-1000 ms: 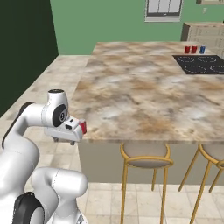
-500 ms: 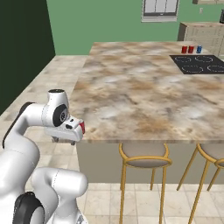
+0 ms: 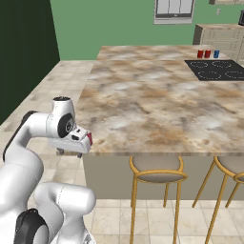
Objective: Four empty soda cans are scattered around the kitchen. Gather all the cans and cluster them next to the stove for recycling.
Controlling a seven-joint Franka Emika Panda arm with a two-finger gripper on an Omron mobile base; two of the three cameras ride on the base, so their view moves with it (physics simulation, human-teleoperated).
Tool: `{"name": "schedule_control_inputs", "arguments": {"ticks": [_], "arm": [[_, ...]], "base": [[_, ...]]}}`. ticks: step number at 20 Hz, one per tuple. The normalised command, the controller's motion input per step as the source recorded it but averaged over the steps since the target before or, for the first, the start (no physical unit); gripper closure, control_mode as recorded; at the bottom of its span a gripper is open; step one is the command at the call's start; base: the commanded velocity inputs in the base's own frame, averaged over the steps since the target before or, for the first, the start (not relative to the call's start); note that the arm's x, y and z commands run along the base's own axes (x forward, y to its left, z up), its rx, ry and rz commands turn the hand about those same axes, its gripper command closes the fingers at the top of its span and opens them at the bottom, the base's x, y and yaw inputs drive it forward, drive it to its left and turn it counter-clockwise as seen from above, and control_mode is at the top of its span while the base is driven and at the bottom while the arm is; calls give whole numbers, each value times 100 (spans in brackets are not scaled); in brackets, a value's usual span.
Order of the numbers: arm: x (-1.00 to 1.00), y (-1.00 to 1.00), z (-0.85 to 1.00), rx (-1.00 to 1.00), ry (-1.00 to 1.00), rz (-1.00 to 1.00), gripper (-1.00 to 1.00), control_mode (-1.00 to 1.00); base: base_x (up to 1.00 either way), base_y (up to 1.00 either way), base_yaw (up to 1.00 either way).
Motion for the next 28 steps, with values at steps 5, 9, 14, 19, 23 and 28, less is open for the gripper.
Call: {"name": "schedule_control_inputs", "arguments": {"ticks": [5, 9, 14, 19, 23, 28], "arm": [[14, 14, 51, 0, -10, 1, -100, -100], [42, 6, 56, 0, -13, 4, -100, -100], [67, 0, 23, 1, -10, 2, -100, -100], [95, 7, -2, 5, -3, 0, -100, -100], [83, 15, -6, 1, -3, 0, -100, -100], [61, 18, -22, -2, -13, 0, -100, -100]], "base": [[0, 0, 0], [0, 0, 0], [0, 0, 0], [0, 0, 0], [0, 0, 0], [0, 0, 0]]}}
